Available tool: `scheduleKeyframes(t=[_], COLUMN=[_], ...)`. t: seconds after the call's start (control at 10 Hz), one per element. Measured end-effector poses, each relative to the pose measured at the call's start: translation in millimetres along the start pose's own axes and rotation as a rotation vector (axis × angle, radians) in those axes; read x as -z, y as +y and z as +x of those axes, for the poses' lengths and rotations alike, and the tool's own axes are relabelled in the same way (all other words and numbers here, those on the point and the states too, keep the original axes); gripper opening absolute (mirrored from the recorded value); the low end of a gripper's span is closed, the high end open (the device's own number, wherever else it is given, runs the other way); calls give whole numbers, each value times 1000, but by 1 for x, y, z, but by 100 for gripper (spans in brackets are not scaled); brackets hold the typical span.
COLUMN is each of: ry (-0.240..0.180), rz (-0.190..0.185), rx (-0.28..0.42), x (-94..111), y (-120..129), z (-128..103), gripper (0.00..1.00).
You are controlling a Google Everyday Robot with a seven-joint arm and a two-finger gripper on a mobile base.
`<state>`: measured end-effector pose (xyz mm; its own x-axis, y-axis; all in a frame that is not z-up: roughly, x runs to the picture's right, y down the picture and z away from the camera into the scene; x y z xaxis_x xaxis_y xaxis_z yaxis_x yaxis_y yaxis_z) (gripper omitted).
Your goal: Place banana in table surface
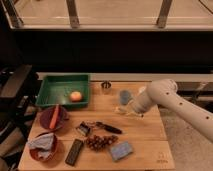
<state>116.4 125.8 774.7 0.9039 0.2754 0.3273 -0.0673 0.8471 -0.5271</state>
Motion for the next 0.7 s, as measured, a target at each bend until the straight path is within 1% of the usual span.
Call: scheduleKeyframes(t=[0.2, 0.3, 0.5, 0.6, 0.7], ry=[-21, -29, -39, -45, -51], rz=[-30, -46, -79, -92, -105], rx=[45, 52, 47, 37, 23], x=[-28, -42, -65, -72, -78], y=[-4, -6, -9, -10, -12], z=[-21, -25, -20, -17, -14], gripper=[38, 47, 67, 73, 74])
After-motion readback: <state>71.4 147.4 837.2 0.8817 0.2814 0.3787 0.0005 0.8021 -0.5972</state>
